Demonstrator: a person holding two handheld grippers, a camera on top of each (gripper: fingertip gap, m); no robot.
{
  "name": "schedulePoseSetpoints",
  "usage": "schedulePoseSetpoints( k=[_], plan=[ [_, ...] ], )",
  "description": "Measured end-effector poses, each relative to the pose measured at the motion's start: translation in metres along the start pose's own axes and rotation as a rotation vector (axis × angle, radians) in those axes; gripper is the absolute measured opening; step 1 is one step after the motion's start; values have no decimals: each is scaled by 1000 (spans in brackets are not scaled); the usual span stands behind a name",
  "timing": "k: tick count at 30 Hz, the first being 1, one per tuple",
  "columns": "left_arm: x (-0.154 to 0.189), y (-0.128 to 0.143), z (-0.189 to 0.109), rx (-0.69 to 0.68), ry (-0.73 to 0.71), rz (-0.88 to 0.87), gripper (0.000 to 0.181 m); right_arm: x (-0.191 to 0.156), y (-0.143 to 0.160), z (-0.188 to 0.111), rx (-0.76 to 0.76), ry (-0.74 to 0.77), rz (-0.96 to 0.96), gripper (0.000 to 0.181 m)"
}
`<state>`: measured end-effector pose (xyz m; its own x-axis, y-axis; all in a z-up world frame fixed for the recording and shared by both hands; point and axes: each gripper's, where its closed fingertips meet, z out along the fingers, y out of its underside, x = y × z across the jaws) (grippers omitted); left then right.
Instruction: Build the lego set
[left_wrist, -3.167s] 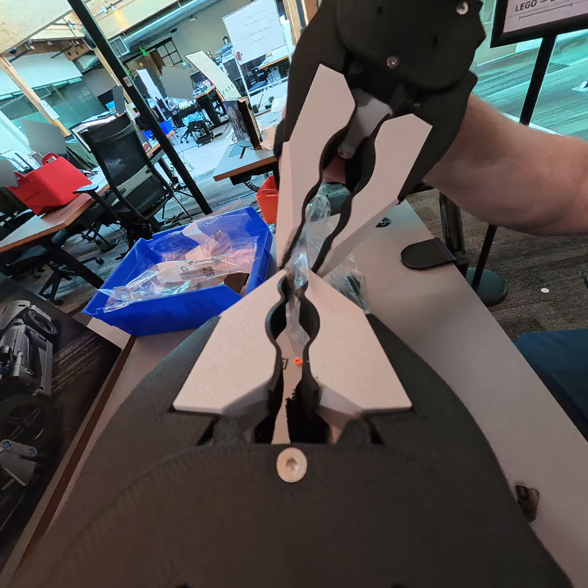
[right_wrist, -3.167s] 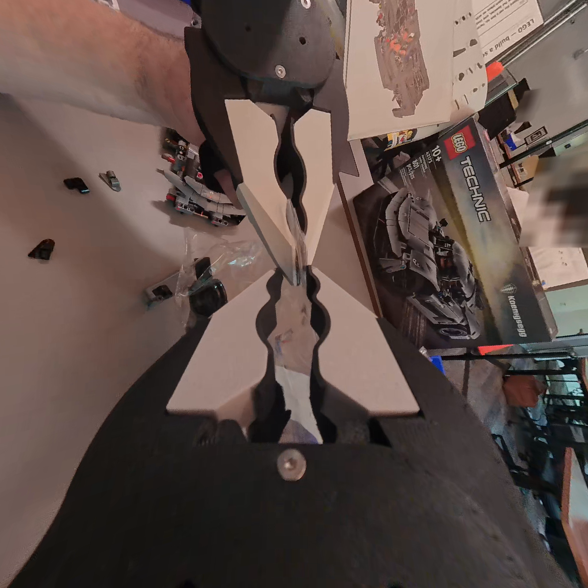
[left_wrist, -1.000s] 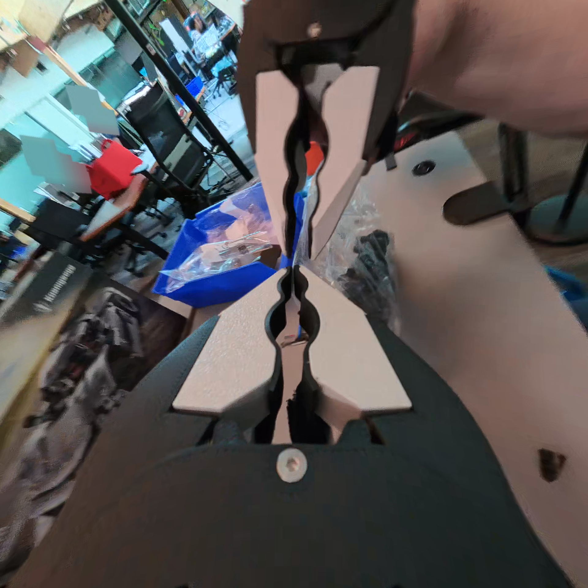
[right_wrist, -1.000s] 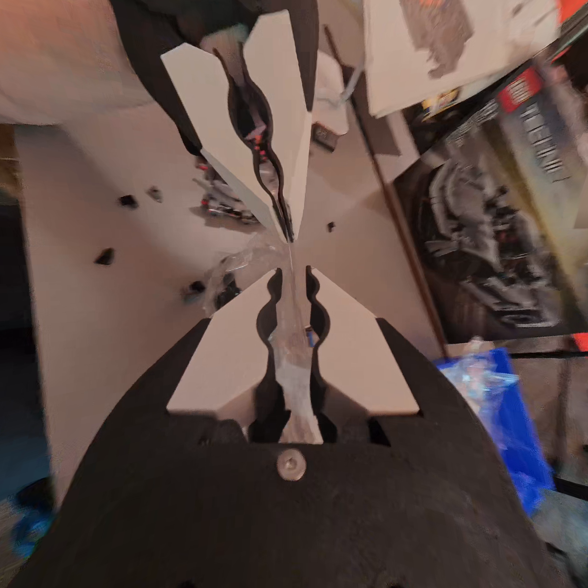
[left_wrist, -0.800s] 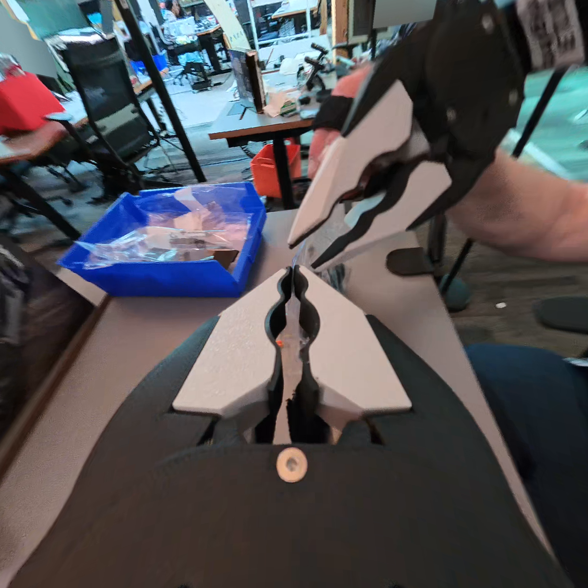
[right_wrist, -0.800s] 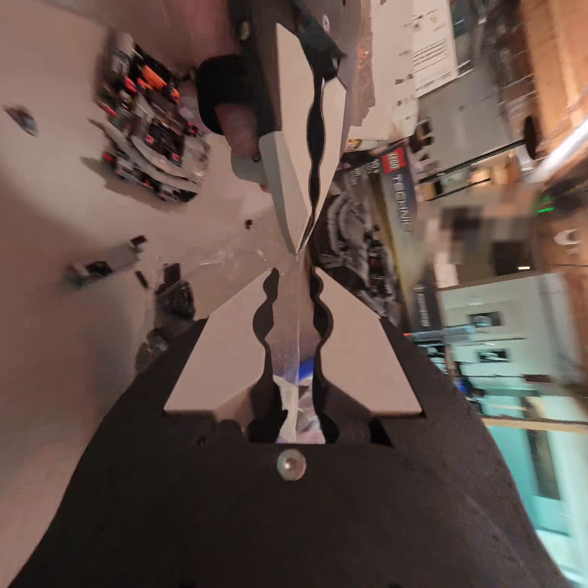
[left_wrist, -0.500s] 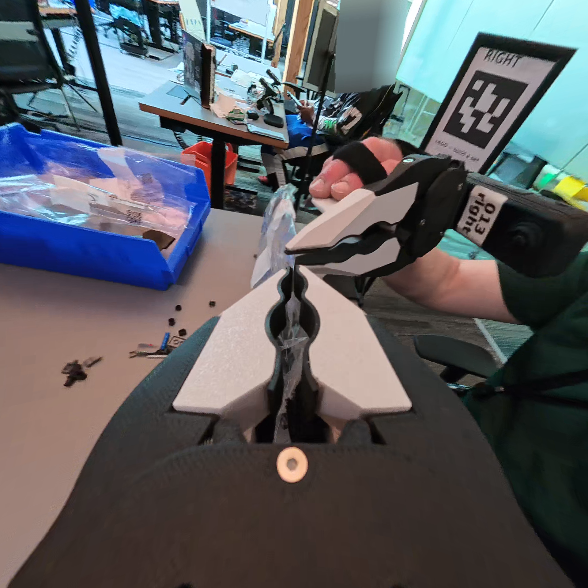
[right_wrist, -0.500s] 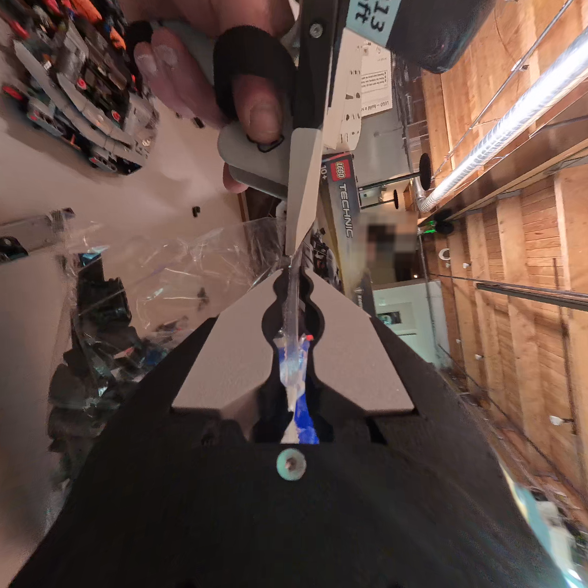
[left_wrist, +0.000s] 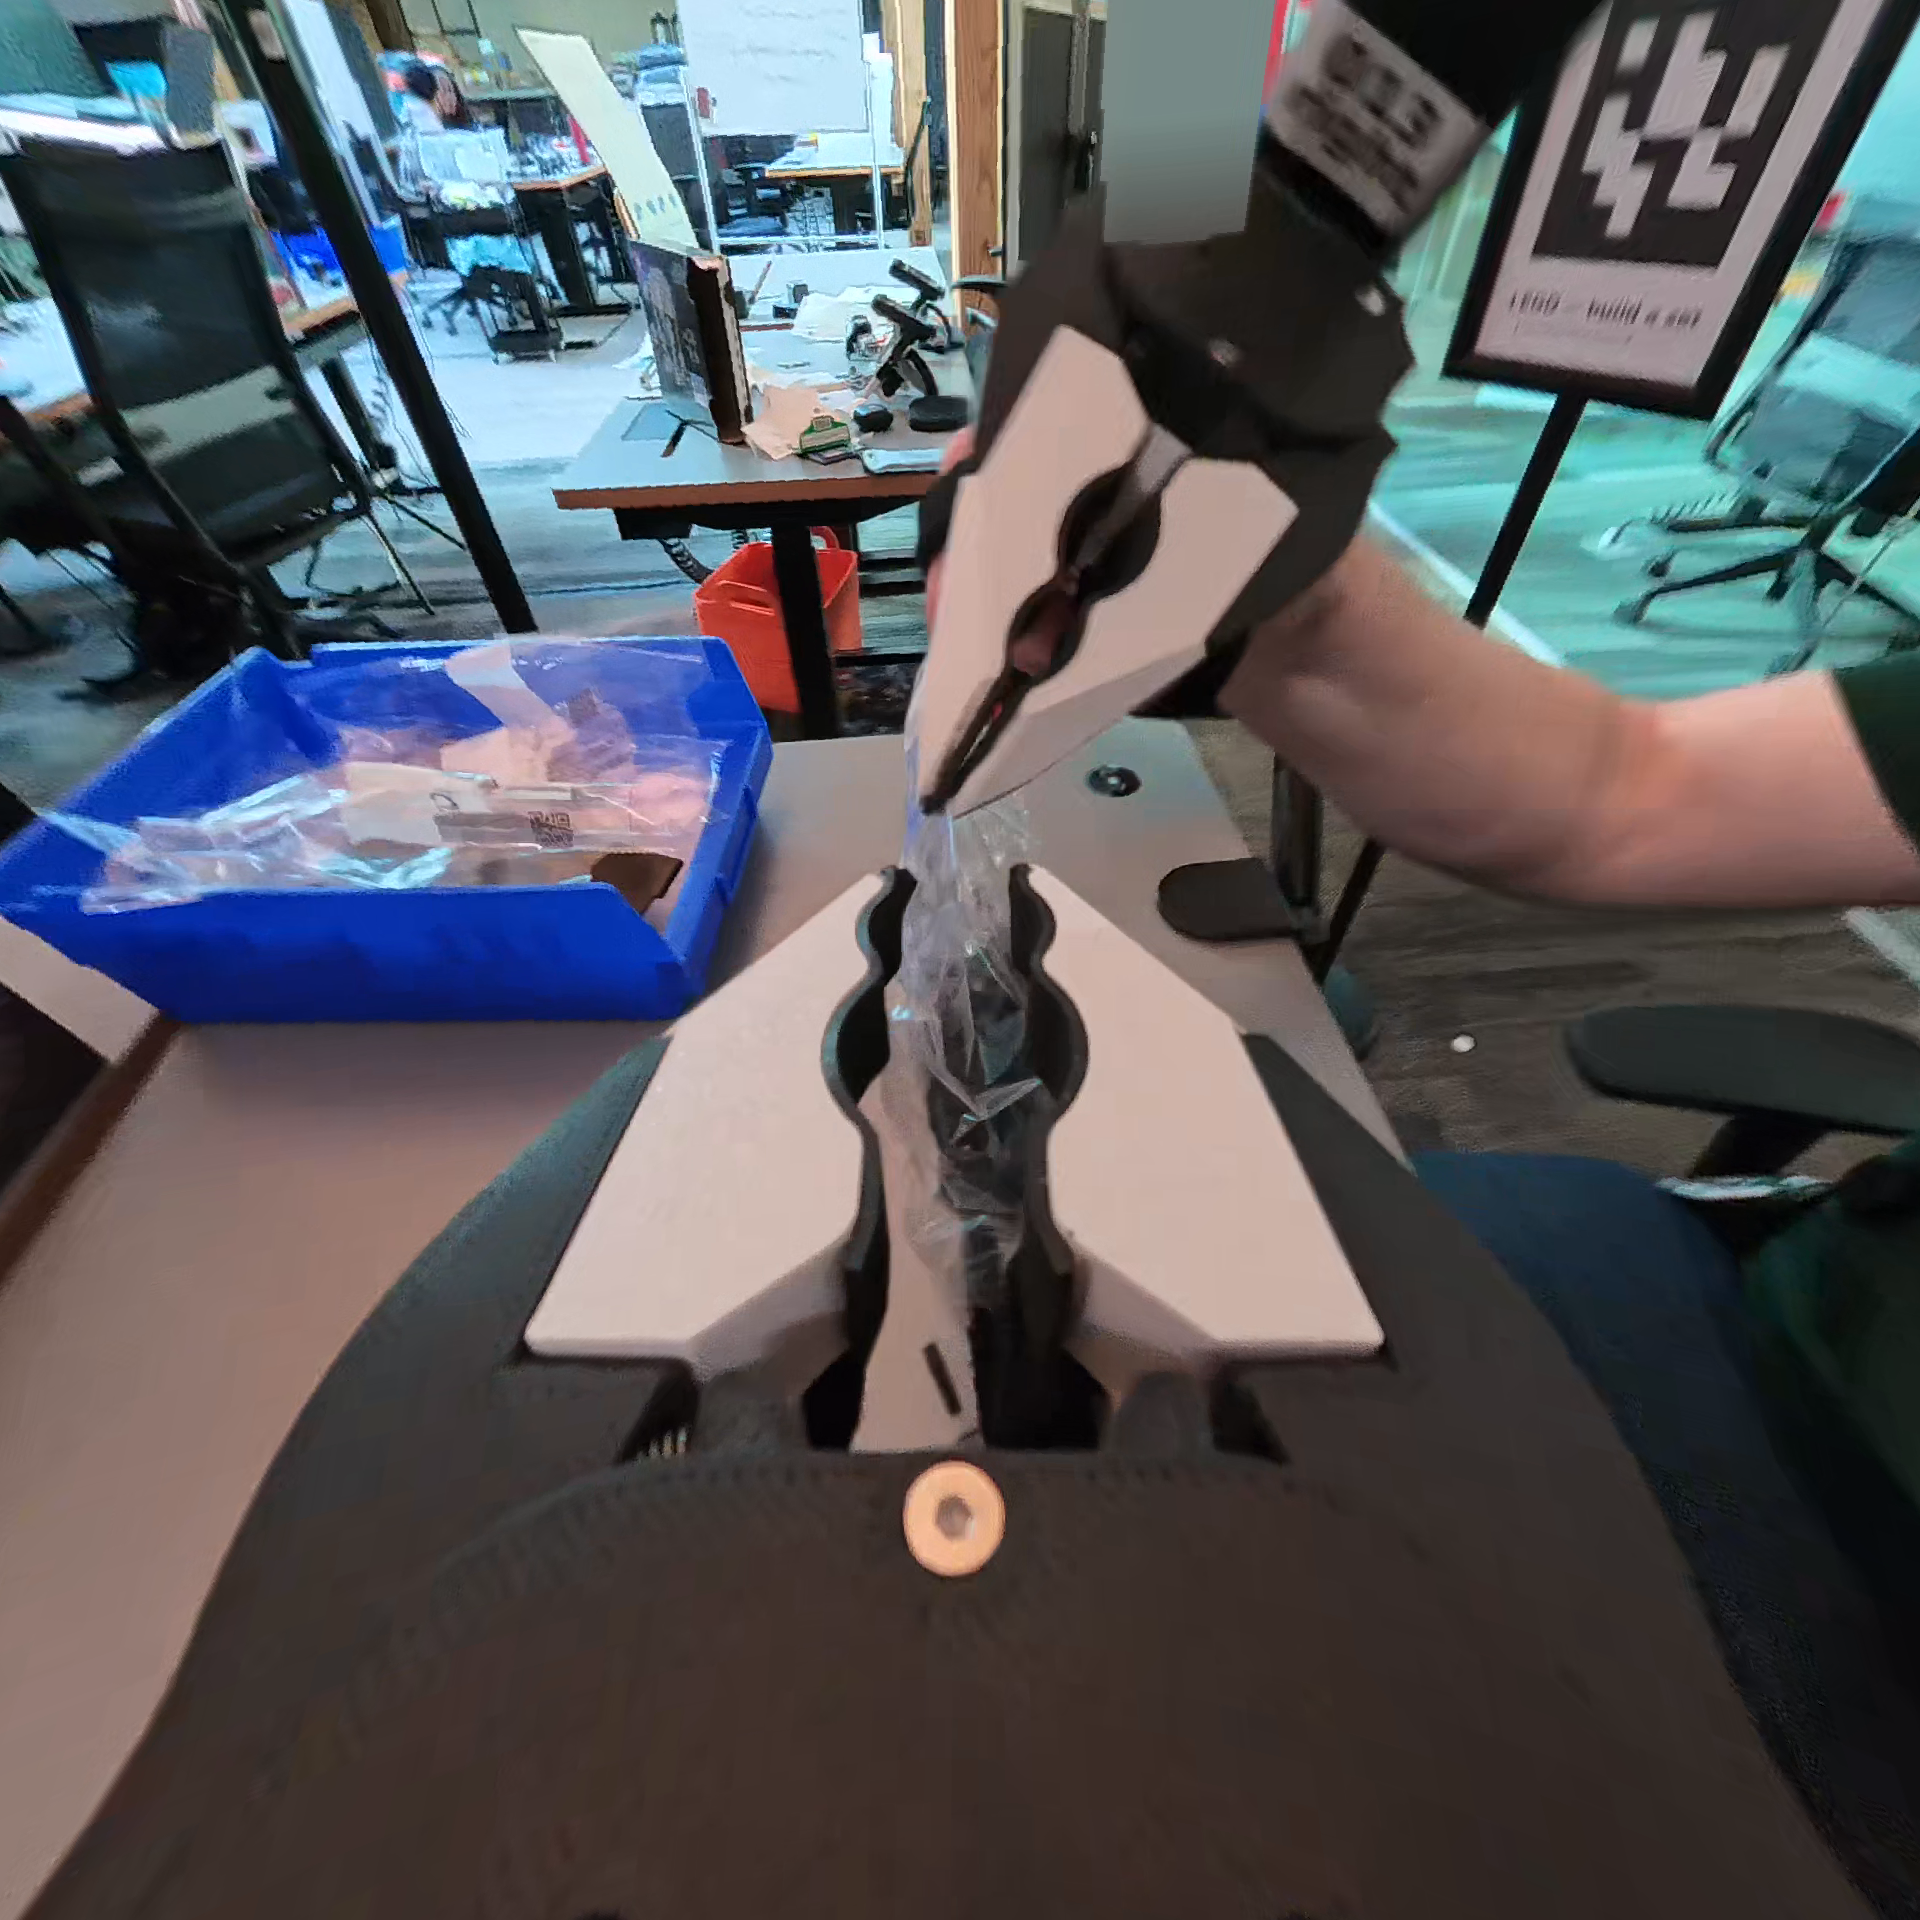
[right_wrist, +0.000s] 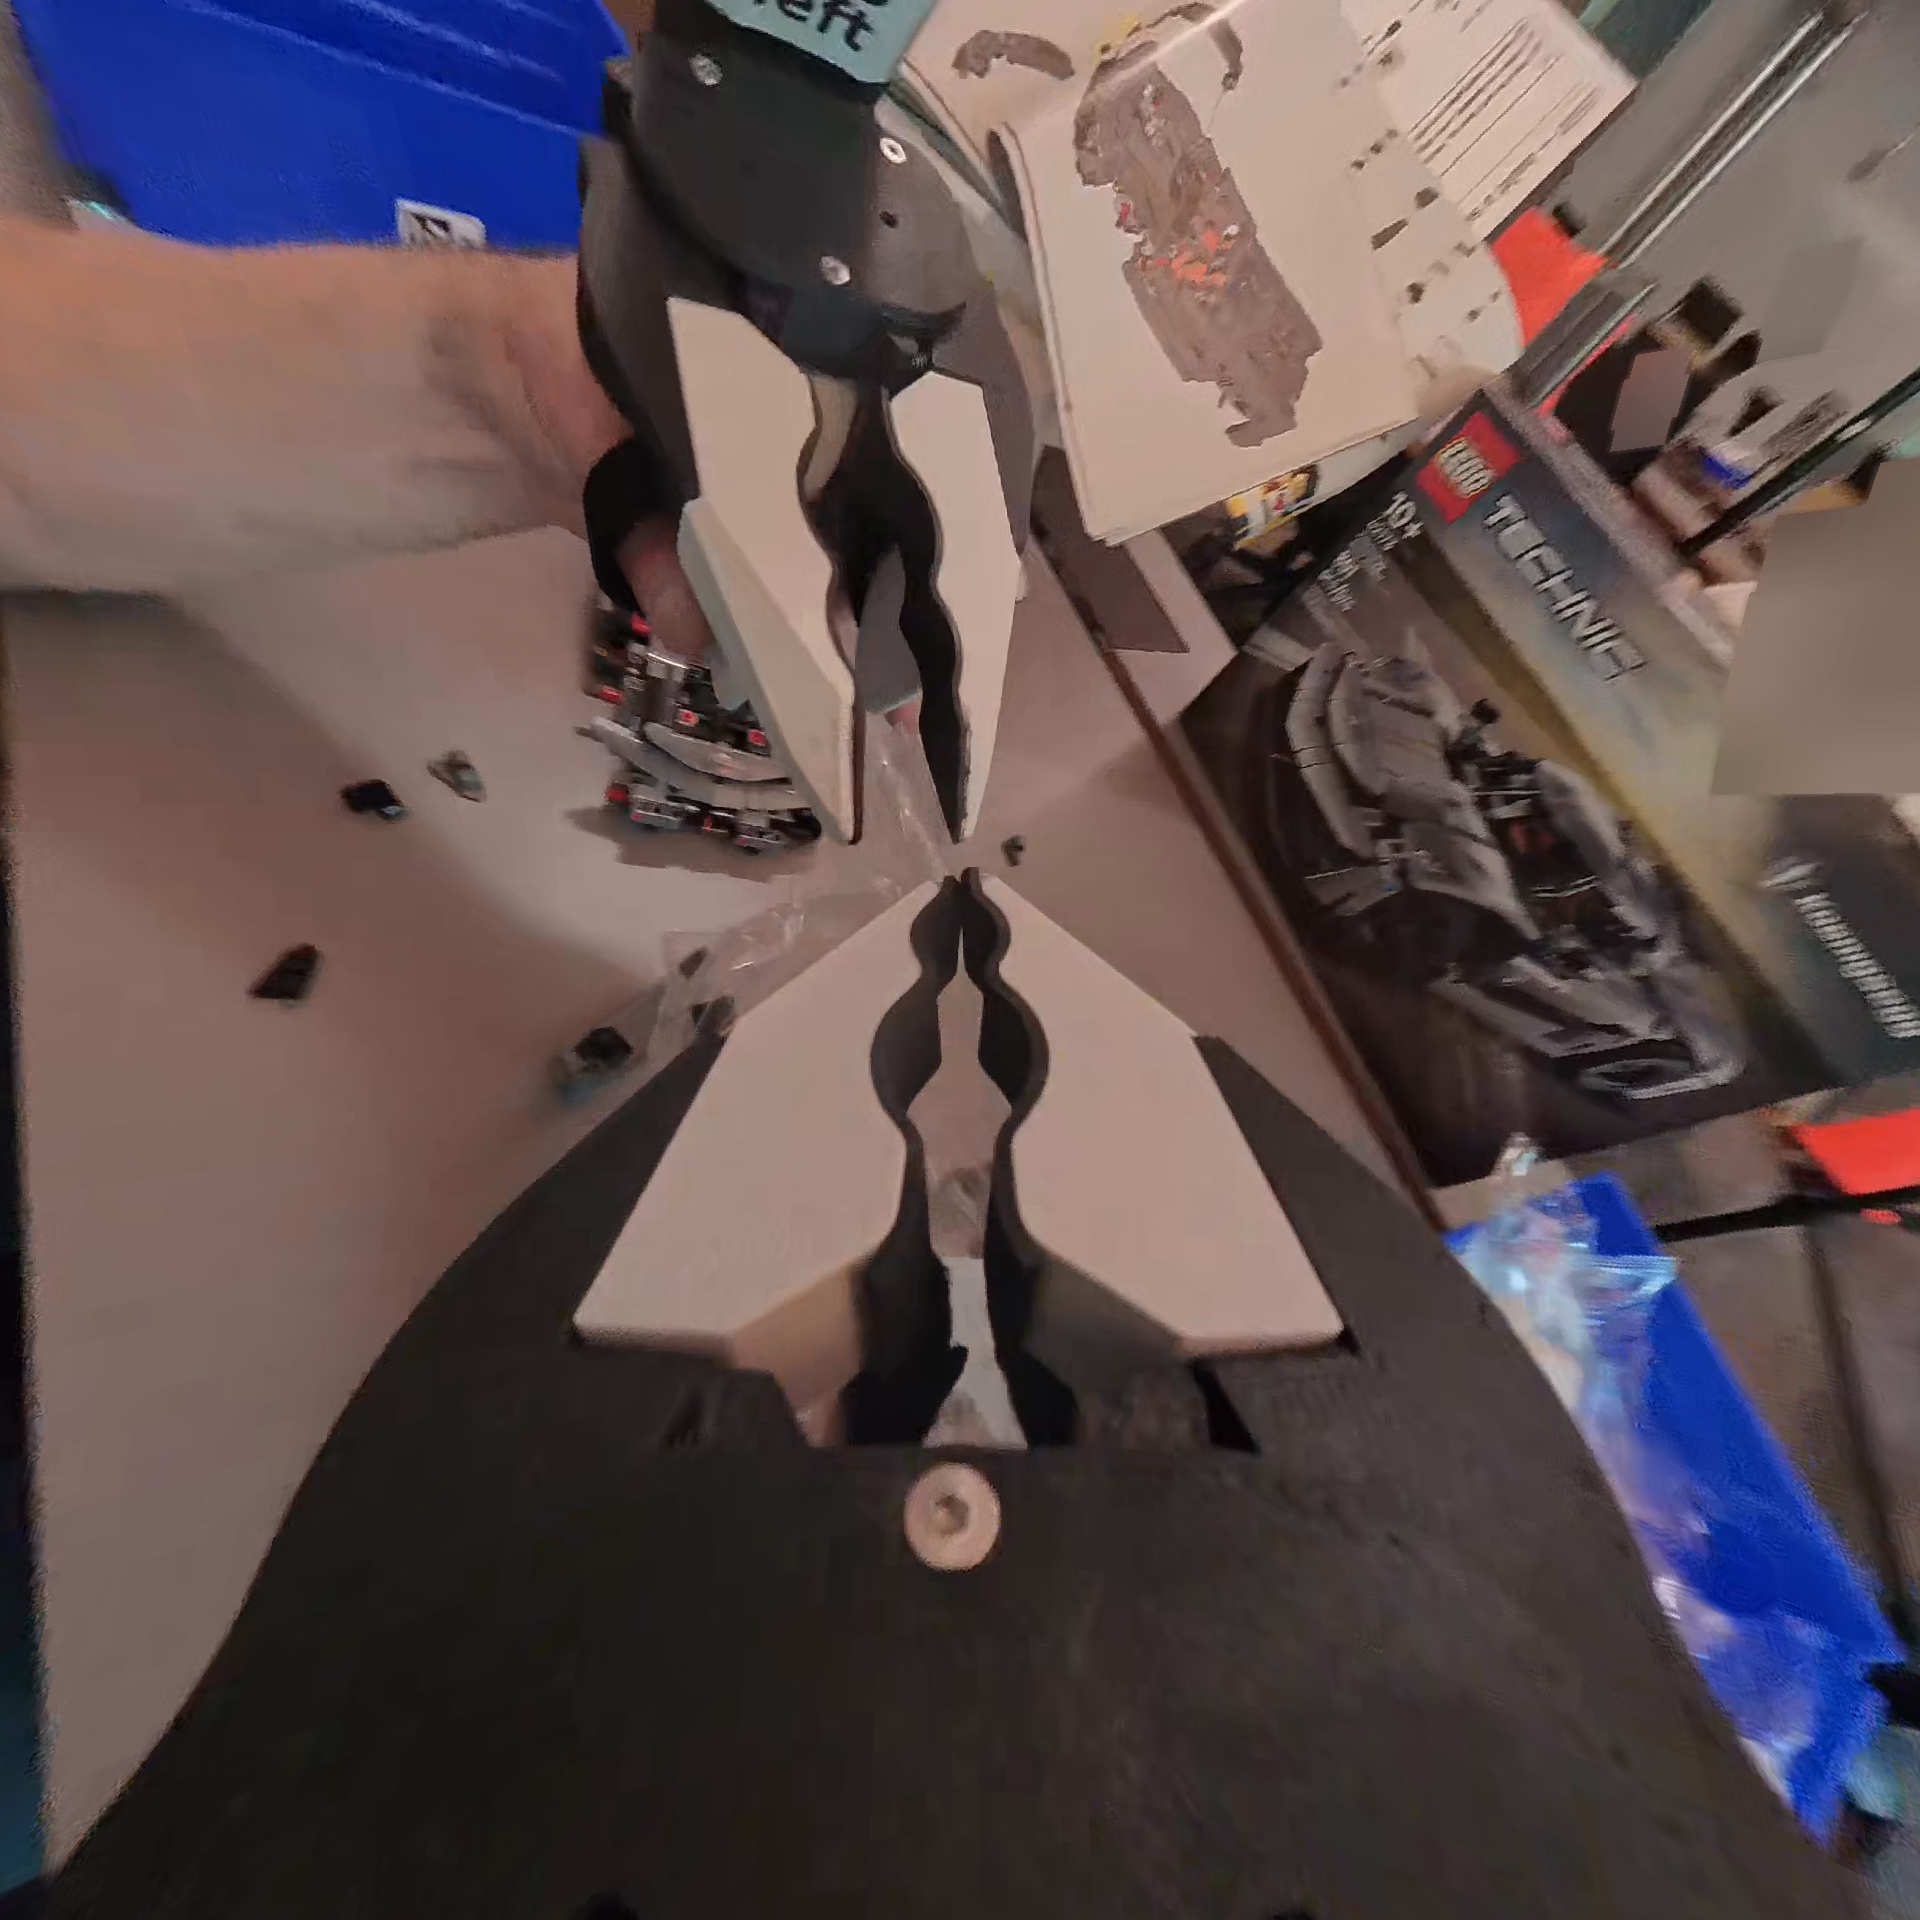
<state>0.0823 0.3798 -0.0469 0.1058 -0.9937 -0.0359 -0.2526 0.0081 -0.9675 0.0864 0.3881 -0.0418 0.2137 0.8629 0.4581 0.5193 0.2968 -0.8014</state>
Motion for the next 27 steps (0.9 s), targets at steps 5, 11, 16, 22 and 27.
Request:
schedulePoseSetpoints(
  k=[5, 11, 16, 22, 27],
  plan=[
    [-3, 3, 3, -71, -146, 258, 22, 0, 1, 0, -15, -173, 210, 0],
    [-6, 8, 6, -160, -278, 483, 9, -3, 0, -2, -26, -319, 359, 0],
    [-9, 7, 7, -135, -302, 517, 2, -11, 0, -5, -29, -414, 427, 0],
    [-4, 9, 12, -160, -323, 628, 0, -22, 6, -8, -63, -517, 476, 0],
    [-9, 13, 13, -176, -334, 612, 0, -16, 9, -5, -56, -444, 439, 0]
  ],
)
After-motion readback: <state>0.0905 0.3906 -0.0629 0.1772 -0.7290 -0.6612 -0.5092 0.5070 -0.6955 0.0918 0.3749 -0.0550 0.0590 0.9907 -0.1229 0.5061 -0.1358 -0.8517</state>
